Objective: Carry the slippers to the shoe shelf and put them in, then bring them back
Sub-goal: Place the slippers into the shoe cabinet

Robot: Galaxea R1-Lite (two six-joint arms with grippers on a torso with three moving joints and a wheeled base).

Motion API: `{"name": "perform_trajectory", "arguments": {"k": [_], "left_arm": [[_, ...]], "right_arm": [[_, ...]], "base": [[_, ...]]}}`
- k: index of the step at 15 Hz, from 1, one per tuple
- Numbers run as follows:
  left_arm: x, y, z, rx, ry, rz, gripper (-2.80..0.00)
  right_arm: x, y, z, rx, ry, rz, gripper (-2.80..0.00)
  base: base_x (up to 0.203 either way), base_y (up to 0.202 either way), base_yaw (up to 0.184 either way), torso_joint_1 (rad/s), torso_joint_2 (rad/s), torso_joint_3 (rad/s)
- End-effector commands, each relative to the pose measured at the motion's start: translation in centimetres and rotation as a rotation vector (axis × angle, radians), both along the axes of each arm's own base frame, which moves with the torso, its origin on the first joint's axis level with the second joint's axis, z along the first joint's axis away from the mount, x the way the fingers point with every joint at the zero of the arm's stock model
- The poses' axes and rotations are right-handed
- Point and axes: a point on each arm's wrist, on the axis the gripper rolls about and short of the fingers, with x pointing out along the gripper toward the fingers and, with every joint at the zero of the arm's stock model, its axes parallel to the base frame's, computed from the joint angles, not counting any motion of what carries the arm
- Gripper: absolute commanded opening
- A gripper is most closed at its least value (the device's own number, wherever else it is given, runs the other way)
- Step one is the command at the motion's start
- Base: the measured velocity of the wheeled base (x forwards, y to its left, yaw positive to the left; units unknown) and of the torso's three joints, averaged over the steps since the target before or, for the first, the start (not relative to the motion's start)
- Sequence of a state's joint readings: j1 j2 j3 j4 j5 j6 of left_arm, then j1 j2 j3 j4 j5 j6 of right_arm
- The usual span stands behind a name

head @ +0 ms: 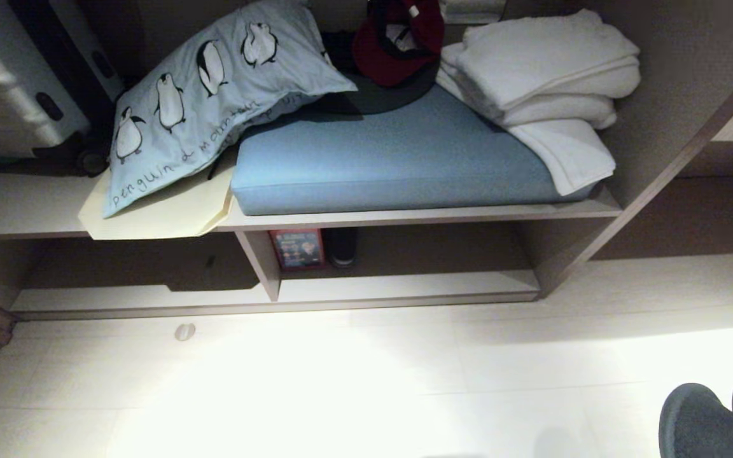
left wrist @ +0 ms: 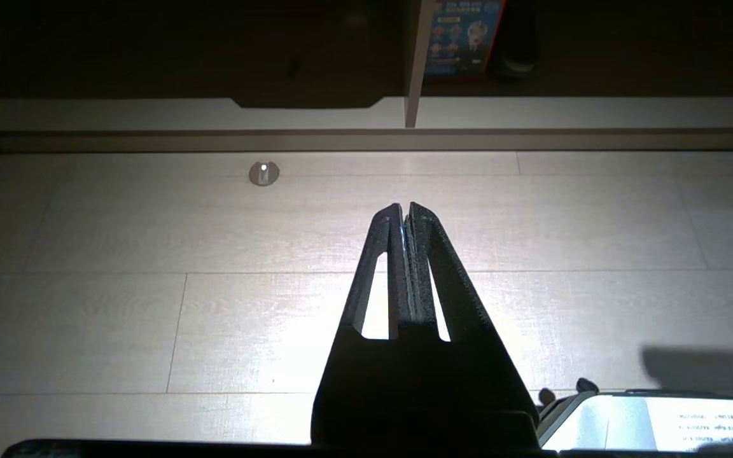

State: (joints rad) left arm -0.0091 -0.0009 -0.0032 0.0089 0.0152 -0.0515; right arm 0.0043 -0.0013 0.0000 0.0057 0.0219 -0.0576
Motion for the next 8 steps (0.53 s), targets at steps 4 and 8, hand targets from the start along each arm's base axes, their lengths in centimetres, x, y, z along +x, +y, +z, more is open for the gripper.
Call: {"name": "perform_trajectory", "arguments": {"k": [4,8], "left_arm": [[0.01,0.0,0.0,-0.001,0.001,0.0,-2.8],[0.01,0.0,0.0,-0.001,0.001,0.0,-2.8]], "right_arm": [[0.0,0.0,-0.05,-0.001,0.0,0.001,-2.8],[0.0,0.0,-0.05,-0.001,0.0,0.001,-2.8]], "base": [[0.0,0.0,0.0,0.001,0.0,-0.2],[0.0,0.0,0.0,0.004,0.0,-0.197]]}}
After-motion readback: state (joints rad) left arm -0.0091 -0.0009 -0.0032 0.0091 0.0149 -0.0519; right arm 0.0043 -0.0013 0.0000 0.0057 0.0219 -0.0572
